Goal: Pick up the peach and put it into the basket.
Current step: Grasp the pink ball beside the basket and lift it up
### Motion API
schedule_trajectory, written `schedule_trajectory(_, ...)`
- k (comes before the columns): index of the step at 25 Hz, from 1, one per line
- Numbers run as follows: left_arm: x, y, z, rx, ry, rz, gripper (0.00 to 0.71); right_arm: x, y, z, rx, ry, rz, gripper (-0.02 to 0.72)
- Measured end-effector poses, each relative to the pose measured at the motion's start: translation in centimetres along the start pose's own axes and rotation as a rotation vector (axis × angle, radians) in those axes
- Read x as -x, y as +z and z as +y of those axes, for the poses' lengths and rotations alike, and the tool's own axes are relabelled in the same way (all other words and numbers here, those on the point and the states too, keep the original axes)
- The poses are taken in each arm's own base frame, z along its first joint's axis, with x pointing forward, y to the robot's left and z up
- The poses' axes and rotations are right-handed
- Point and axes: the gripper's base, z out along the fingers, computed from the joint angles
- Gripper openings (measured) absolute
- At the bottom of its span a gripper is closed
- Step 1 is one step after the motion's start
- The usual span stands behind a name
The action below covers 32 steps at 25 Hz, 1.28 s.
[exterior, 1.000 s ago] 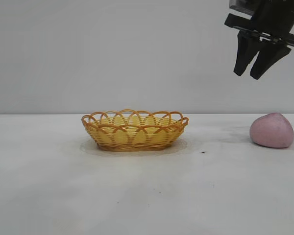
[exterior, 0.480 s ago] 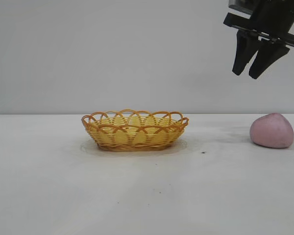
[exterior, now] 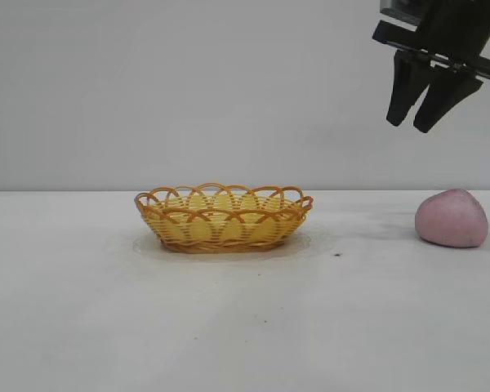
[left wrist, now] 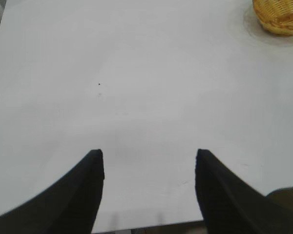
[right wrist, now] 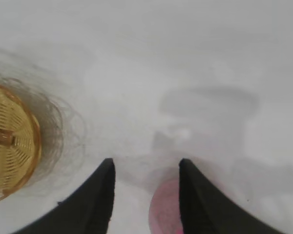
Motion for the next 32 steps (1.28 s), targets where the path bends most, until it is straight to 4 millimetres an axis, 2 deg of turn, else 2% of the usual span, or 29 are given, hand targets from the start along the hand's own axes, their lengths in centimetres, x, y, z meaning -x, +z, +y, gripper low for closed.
schedule_trajectory(13,-0.1,0.1,0.1,0.015,-0.010,0.004,0.366,-1.9,-0.1,-1.1,-0.121,0.038,0.203,0.260)
schedule_trajectory(15,-0.1,0.1,0.1,0.015,-0.010,0.004,0.366,-2.1,0.7,-1.3,-0.115,0.052,0.231,0.260)
schedule_trajectory(18,-0.1,0.1,0.1,0.015,-0.010,0.004,0.366,-2.9,2.8,-1.9,-0.100,0.074,0.301,0.260)
schedule_trajectory(21,-0.1,0.1,0.1,0.015,-0.010,0.004,0.366,-3.7,5.0,-2.7,-0.099,0.086,0.367,0.090)
schedule_trajectory(22,-0.1,0.1,0.1,0.015,-0.010,0.004,0.366,-3.8,5.3,-2.8,-0.100,0.089,0.374,0.055)
schedule_trajectory(23,-0.1,0.1,0.1,0.015,-0.010,0.004,0.366,-3.8,5.3,-2.6,-0.101,0.086,0.376,0.055)
schedule_trajectory(24,-0.1,0.1,0.1,0.015,-0.010,0.004,0.366,-3.5,5.1,-2.1,-0.106,0.071,0.362,0.000)
schedule_trajectory(26,-0.1,0.1,0.1,0.015,-0.010,0.004,0.366,-2.7,4.2,-0.4,-0.108,0.019,0.310,0.000)
schedule_trajectory(29,-0.1,0.1,0.1,0.015,-0.010,0.004,0.366,-1.5,3.0,3.7,-0.095,-0.088,0.228,0.000)
schedule_trajectory(32,-0.1,0.1,0.1,0.015,-0.010,0.004,0.366,-0.8,3.1,7.2,-0.066,-0.163,0.172,0.000)
